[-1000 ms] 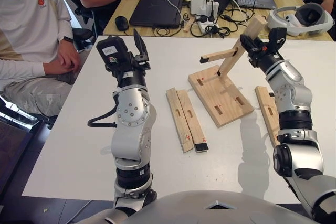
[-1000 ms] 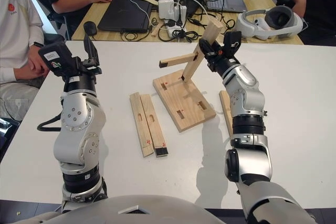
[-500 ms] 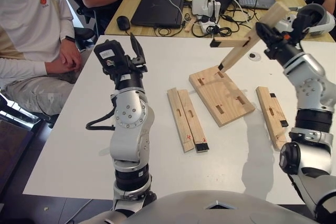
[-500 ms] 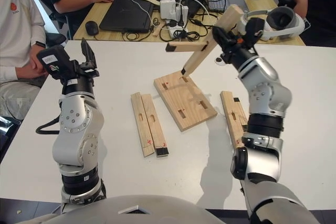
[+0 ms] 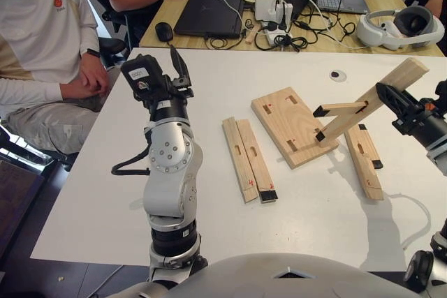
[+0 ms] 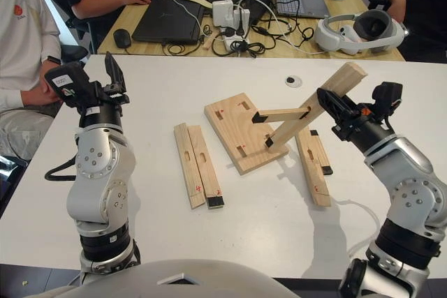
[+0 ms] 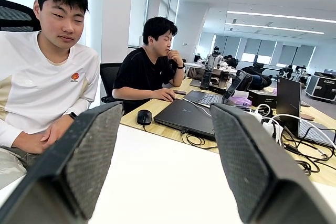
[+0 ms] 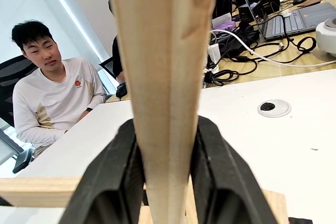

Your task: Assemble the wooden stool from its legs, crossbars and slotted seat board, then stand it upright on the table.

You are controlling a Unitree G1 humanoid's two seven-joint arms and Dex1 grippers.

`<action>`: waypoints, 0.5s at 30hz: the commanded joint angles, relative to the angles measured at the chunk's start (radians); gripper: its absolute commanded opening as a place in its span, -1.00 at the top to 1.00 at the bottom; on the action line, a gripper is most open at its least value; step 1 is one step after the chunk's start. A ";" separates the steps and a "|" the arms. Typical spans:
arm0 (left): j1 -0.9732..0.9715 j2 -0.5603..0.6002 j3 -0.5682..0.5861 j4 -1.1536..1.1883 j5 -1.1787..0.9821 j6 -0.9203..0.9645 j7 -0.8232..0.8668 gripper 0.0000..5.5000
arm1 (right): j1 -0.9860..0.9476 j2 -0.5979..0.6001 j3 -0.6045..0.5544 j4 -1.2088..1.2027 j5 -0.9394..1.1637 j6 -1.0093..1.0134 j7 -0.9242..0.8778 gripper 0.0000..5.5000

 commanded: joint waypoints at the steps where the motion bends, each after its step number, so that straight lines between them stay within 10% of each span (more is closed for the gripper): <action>1: -0.016 -0.041 0.001 -0.009 -0.001 0.025 -0.011 -0.11 | -0.004 -0.005 0.030 0.045 -0.040 -0.074 0.029 0.64; 15: -0.055 -0.037 -0.003 0.009 0.006 0.047 -0.048 -0.11 | -0.028 0.038 0.133 0.166 -0.118 -0.251 0.106 0.64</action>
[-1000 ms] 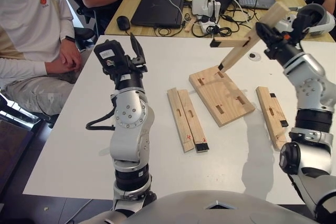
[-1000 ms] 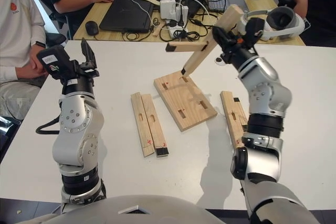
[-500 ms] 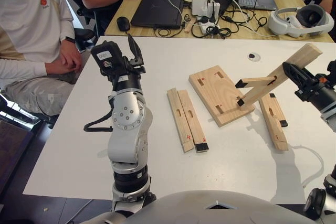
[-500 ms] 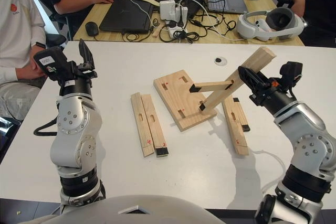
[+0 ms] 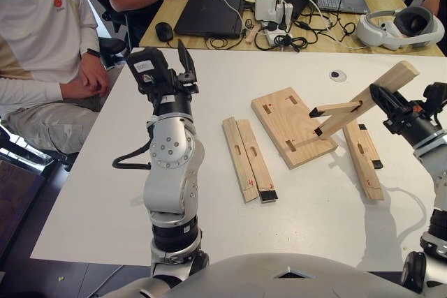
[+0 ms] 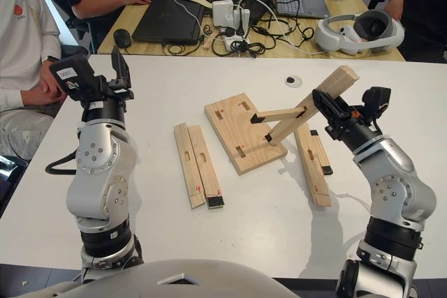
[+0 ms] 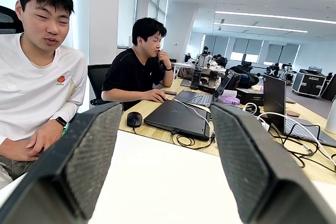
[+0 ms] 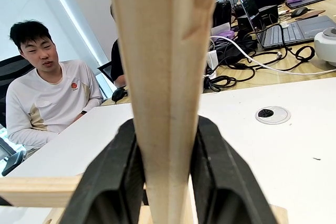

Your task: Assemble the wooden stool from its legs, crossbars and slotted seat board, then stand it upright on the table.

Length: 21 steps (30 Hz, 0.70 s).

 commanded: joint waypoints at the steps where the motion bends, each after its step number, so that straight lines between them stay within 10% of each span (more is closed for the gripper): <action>1: -0.012 -0.035 0.000 0.006 0.006 0.015 -0.005 -0.11 | -0.019 -0.008 0.015 0.024 -0.013 -0.025 0.021 0.64; 21: 0.025 -0.033 0.011 0.002 0.003 -0.023 -0.004 -0.11 | 0.096 -0.009 0.124 0.002 -0.146 -0.211 0.090 0.64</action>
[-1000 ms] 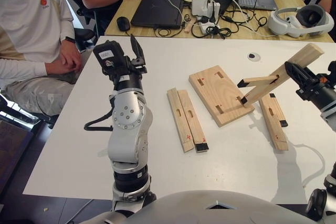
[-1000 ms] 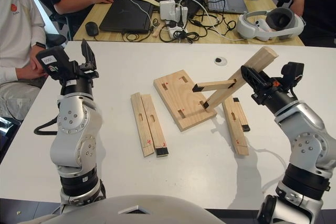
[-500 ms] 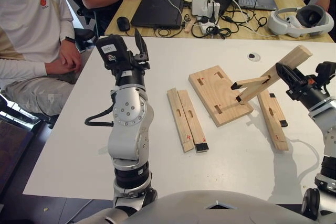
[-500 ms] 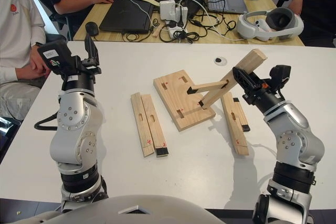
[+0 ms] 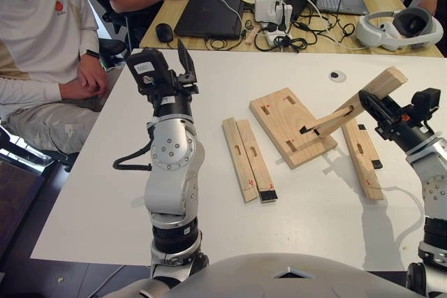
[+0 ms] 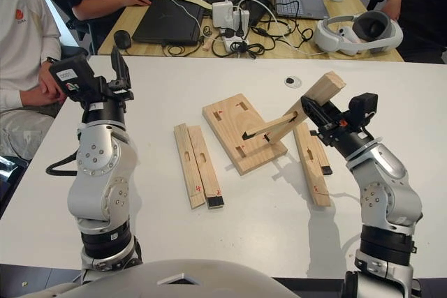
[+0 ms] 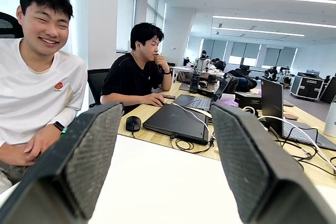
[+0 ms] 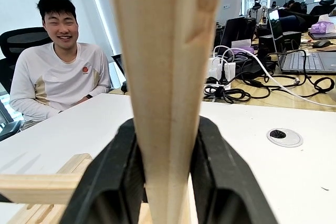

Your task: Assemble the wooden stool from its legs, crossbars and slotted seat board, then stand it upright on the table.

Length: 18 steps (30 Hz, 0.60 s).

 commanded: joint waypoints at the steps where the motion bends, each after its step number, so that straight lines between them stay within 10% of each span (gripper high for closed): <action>1: -0.007 -0.035 0.015 0.008 -0.010 -0.001 -0.015 -0.11 | 0.028 0.005 0.022 0.014 -0.036 0.006 -0.017 0.64; 18: -0.038 -0.042 0.022 0.021 0.002 0.008 -0.032 -0.11 | -0.058 0.001 -0.009 0.039 -0.010 0.027 -0.116 0.64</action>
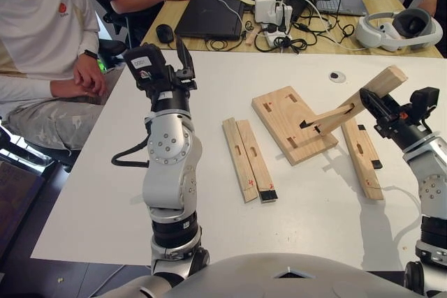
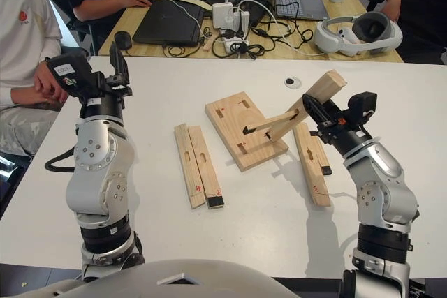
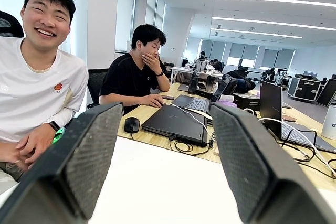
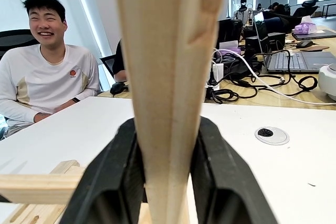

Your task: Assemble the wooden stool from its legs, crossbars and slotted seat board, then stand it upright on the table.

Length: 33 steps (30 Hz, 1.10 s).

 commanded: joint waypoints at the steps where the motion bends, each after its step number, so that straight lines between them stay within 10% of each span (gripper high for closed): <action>1: 0.011 -0.038 -0.012 -0.010 0.014 0.012 0.009 -0.11 | -0.052 -0.007 -0.024 0.027 0.004 0.039 -0.046 0.64; 11: 0.024 -0.043 -0.031 -0.010 0.011 0.011 0.013 -0.11 | -0.077 0.007 -0.033 -0.025 0.048 0.090 -0.086 0.06; 25: 0.044 -0.049 -0.058 0.000 0.003 -0.001 0.019 -0.11 | -0.629 -0.125 -0.172 0.043 0.152 0.148 -0.289 0.06; 33: 0.043 -0.048 -0.055 0.008 -0.002 0.000 0.023 -0.11 | -0.287 -0.121 -0.004 0.013 0.131 0.460 -0.287 0.06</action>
